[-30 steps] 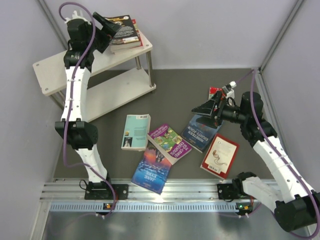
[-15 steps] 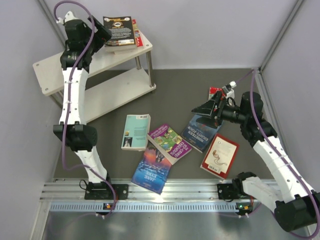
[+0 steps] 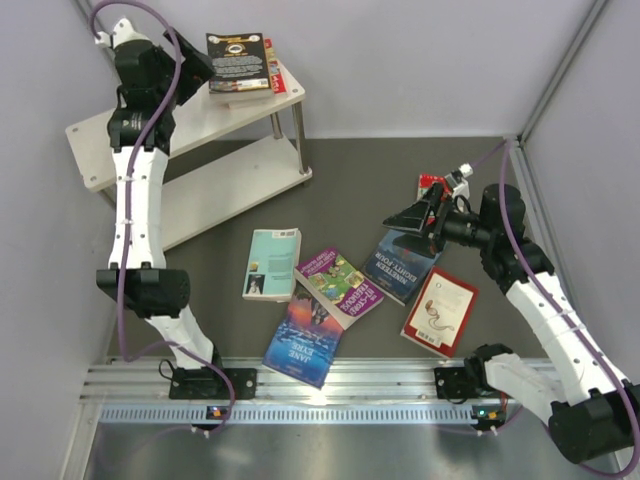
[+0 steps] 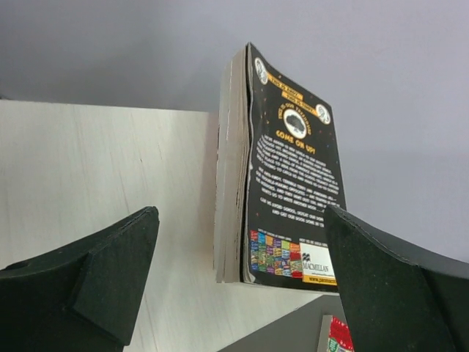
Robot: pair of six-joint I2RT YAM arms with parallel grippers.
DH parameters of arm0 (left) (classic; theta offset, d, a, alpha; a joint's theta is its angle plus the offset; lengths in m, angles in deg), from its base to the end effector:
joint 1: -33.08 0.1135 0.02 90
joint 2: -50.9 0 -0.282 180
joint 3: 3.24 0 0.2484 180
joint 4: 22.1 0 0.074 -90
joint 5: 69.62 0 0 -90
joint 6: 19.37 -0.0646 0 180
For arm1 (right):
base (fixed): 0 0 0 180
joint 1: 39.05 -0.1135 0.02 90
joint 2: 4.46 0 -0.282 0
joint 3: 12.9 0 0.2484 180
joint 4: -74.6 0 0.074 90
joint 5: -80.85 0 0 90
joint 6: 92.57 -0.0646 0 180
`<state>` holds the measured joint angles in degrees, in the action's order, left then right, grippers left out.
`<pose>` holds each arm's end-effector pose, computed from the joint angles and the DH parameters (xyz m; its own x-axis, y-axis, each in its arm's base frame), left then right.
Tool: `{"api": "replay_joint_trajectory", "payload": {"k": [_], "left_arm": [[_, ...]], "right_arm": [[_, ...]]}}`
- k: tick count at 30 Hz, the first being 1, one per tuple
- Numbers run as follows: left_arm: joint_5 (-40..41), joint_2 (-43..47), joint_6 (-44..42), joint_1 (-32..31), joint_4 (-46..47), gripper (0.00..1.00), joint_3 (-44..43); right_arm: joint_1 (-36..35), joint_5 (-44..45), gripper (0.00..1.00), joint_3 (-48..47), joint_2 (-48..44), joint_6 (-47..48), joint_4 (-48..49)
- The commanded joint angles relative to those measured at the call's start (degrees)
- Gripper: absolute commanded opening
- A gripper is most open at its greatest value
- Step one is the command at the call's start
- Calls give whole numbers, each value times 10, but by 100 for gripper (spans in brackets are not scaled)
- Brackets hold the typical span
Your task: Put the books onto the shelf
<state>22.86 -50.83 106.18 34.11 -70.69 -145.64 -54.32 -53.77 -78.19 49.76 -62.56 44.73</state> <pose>0.4028 0.0100 0.5324 -0.0767 -0.5823 -0.8093 -0.1296 0.8106 -0.5710 0.1930 0.0997 0.3513 -0.8733 0.4005 -0.2775 -0.1454 0.3293 0.9330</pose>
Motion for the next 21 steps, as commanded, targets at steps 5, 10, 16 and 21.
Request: {"api": "replay_joint_trajectory", "payload": {"k": [5,10,16,21], "left_arm": [[-62,-33,34,0,24,99,12],[-71,-36,38,-9,53,99,24],[-66,-40,40,-35,50,96,24],[-56,-43,36,-51,49,79,25]], "right_arm": [[1,9,100,11,-26,10,-5],[9,9,100,9,-30,18,-20],[14,9,100,9,-27,23,-24],[16,7,100,11,-25,26,-24]]}}
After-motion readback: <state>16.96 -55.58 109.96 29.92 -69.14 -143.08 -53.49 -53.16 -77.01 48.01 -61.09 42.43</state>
